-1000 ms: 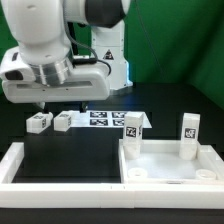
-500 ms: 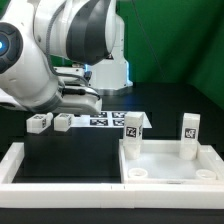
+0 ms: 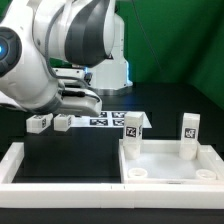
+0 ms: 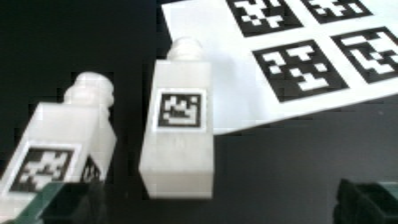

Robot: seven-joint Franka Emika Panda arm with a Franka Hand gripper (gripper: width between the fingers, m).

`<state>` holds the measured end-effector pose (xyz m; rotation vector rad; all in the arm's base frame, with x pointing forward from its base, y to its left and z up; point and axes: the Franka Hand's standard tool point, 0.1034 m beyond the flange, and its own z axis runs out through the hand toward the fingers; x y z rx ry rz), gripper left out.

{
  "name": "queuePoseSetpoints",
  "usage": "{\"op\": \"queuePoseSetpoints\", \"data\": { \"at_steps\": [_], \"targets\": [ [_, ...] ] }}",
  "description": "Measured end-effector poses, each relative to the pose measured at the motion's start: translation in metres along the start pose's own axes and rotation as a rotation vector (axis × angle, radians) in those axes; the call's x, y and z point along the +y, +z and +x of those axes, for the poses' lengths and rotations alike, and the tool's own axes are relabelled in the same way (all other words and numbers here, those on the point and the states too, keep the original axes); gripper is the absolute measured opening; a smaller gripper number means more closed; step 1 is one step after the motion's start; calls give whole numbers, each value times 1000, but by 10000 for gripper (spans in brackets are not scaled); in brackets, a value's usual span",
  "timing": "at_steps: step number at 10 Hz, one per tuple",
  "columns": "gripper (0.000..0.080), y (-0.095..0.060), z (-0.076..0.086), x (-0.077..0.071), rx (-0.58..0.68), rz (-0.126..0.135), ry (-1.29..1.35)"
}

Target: Assemble square table

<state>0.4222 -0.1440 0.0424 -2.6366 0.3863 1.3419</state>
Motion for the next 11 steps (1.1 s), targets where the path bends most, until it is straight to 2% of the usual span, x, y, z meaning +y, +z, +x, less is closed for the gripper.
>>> {"op": "queuePoseSetpoints", "data": {
  "at_steps": [3,4,7,11],
  "targets": [
    [648,29,-4,2,-37,1,8],
    [648,30,-1,-2,-27,-11,5],
    [648,31,-1,-3,-28,-13,2],
    [648,49,3,3,-17,-18,-11]
  ]
}}
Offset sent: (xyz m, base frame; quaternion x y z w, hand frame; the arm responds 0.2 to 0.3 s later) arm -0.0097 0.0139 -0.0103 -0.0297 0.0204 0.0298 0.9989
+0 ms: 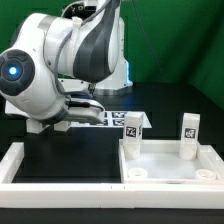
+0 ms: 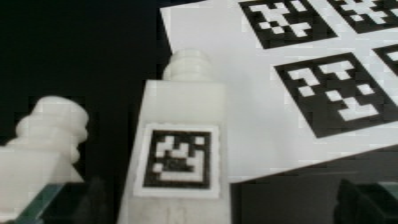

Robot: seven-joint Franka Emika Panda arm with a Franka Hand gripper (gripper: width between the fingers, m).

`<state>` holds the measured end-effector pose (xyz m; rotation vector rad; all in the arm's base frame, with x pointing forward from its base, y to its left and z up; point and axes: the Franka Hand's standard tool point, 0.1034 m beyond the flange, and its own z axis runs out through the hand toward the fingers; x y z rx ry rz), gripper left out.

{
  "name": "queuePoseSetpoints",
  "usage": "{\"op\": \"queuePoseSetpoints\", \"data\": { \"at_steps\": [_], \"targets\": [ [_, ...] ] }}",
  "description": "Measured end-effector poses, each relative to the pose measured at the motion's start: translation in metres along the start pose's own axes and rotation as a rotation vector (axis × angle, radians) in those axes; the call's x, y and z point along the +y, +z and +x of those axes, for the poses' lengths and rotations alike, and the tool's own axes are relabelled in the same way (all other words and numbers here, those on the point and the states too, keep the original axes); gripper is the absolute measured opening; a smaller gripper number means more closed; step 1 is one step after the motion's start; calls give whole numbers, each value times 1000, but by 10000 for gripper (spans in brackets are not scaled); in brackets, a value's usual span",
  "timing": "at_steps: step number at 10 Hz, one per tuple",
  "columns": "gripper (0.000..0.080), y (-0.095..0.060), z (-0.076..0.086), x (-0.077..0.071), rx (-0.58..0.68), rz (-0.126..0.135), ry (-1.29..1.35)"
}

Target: Assemble square table

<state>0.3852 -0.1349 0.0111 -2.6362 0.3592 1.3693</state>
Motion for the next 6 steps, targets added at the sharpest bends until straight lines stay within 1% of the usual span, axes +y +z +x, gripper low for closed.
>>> {"op": "queuePoseSetpoints", "data": {
  "at_steps": [2,4,5,6],
  "targets": [
    [648,5,0,-1,0,-3,-1],
    [648,5,1,-1,0,-3,-1],
    [535,5,1,-1,0,-3,-1],
    [357,5,1,-1,0,-3,-1]
  ]
}}
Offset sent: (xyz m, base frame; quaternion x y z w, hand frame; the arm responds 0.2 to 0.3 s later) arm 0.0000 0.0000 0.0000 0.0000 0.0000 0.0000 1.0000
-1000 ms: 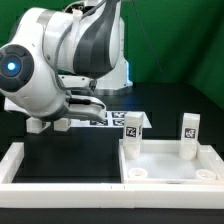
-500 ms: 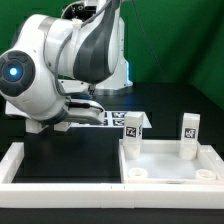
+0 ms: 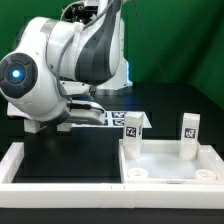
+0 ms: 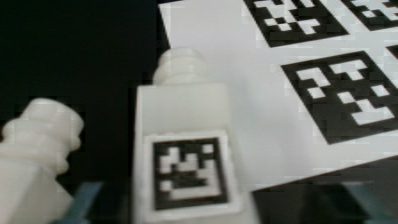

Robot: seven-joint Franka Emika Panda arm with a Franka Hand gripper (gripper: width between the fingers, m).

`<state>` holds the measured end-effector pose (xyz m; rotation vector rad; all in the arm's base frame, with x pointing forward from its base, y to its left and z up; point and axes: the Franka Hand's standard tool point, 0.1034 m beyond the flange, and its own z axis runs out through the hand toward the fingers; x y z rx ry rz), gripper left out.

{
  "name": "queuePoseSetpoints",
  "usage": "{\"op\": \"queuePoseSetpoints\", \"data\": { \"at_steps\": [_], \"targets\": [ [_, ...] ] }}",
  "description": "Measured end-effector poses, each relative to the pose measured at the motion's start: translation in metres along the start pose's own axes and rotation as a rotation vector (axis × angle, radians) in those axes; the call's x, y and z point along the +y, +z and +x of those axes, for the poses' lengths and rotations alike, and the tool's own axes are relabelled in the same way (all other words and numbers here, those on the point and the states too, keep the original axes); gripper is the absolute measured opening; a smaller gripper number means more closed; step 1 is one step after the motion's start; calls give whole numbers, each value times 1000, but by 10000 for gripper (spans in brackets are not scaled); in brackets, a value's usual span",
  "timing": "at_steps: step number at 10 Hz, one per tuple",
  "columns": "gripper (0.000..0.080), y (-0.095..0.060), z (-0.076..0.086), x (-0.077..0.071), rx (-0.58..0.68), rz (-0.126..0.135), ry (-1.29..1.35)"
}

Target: Assemble square table

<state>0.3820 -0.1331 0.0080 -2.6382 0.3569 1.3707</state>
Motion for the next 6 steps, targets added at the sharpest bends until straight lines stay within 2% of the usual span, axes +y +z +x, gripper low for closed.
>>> {"op": "queuePoseSetpoints", "data": {
  "at_steps": [1,2,6],
  "targets": [
    [357,0,0,0,0,0,0],
    [288,0,0,0,0,0,0],
    [288,0,0,0,0,0,0]
  ]
}}
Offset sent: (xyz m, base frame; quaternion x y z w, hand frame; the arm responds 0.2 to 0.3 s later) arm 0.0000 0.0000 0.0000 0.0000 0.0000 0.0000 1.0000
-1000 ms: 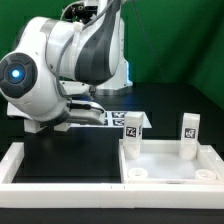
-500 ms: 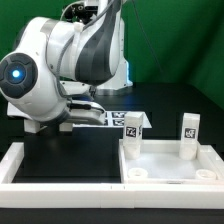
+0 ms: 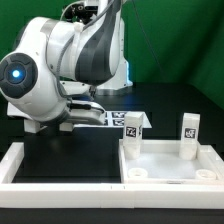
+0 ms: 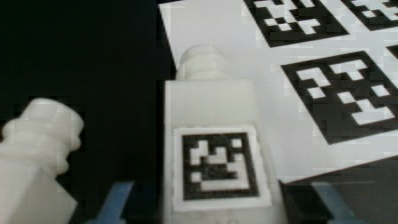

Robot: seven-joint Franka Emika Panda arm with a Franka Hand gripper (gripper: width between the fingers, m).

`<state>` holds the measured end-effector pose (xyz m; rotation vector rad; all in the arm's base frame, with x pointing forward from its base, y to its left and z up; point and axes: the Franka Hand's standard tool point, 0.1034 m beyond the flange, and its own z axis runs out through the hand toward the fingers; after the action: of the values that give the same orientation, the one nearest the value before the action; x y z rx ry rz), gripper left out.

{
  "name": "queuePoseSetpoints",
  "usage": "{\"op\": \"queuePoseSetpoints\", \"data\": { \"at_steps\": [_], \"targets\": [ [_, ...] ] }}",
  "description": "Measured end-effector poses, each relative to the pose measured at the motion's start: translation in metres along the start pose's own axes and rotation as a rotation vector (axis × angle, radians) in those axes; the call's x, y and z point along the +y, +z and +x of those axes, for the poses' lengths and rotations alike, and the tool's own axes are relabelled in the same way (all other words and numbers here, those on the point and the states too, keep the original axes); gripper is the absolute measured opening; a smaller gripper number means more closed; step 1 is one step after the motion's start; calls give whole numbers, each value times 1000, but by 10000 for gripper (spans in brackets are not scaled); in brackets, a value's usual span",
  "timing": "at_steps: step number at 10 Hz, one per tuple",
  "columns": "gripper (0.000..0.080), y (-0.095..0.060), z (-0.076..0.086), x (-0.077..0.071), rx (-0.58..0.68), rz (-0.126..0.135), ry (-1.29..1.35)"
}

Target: Assemble square table

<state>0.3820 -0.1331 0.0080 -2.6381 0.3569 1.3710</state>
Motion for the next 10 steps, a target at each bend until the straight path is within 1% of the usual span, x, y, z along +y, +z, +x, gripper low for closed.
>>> {"op": "queuePoseSetpoints", "data": {
  "at_steps": [1,2,3,4,5,6,7,8,9,10],
  "targets": [
    [288,-5,-3,-3,-10,3,-3],
    [288,-31,-12,-13,-11,9,-19],
    [288,-63,-24,-22,-7,15,-36],
    [288,-84,-33,-27,-8,17,-47],
    [288,-95,-39,-31,15,17,-56],
    [289,-90,-41,-29,38,20,-60],
    [289,-87,-42,-28,29,22,-57],
    [289,-91,-28,-28,110,9,-60],
    [289,-96,-20,-35,195,-16,-70],
    [289,-125,-25,-56,287,-52,-114]
  ]
}}
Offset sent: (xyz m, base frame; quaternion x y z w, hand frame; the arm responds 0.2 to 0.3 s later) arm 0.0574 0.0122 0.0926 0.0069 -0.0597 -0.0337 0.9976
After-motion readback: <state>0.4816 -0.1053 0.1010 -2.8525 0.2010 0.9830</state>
